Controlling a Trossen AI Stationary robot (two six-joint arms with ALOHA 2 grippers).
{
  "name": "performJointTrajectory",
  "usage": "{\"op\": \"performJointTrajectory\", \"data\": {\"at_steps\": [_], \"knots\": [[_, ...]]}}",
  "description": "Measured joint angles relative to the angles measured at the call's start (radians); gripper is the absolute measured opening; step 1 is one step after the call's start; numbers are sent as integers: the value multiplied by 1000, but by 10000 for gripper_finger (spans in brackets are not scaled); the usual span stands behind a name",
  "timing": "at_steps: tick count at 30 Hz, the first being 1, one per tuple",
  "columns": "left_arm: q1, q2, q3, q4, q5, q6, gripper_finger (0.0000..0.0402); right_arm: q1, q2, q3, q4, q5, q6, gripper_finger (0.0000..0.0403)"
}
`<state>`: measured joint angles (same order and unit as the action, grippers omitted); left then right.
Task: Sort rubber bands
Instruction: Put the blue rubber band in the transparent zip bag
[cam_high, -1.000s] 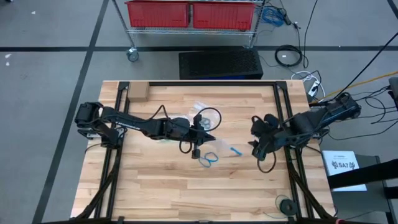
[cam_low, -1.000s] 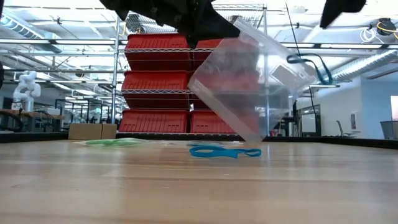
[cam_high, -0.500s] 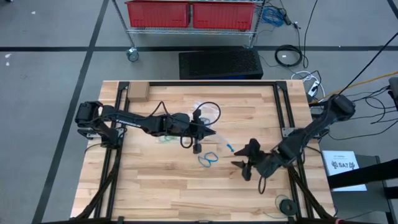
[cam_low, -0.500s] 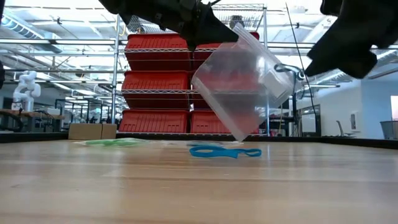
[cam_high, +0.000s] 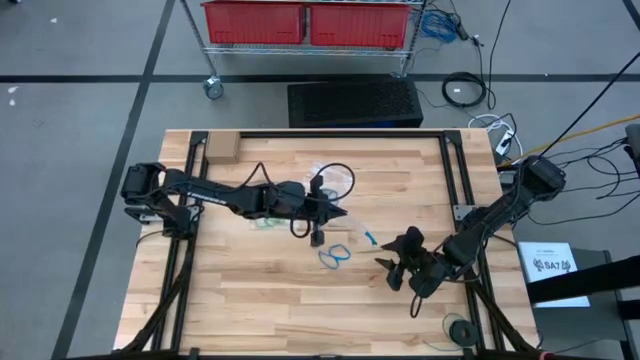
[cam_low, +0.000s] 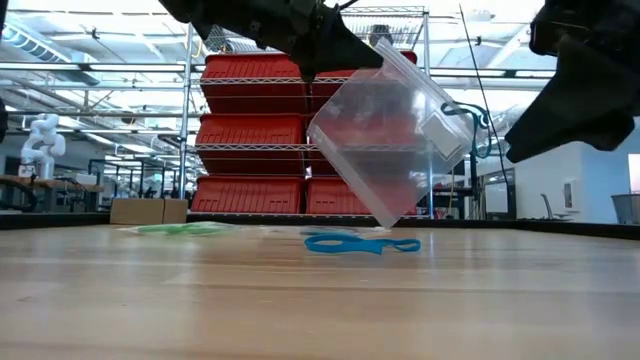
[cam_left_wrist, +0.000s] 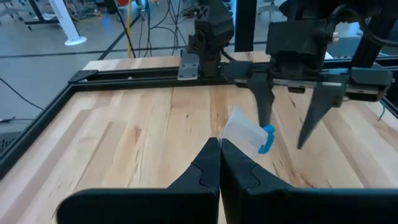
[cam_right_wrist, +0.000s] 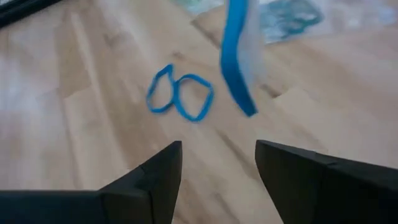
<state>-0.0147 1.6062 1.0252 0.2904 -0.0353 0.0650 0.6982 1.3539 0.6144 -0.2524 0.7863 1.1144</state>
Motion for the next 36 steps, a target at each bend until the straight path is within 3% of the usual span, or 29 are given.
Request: {"op": "performJointTrajectory", "data": {"at_steps": [10, 13, 18, 26, 36], "knots": [[1, 0, 0, 0, 0, 0, 0, -63, -2, 0, -11, 53, -107, 180], [2, 0, 0, -1, 0, 0, 0, -64, -2, 0, -12, 52, -112, 133], [2, 0, 0, -1, 0, 0, 0, -48, -2, 0, -14, 47, -113, 16], [2, 0, 0, -27, 0, 0, 0, -21, -10, 53, -54, 29, -109, 2], [1, 0, 0, -50, 20, -6, 0, -41, -10, 315, -439, 29, -111, 0]]}}
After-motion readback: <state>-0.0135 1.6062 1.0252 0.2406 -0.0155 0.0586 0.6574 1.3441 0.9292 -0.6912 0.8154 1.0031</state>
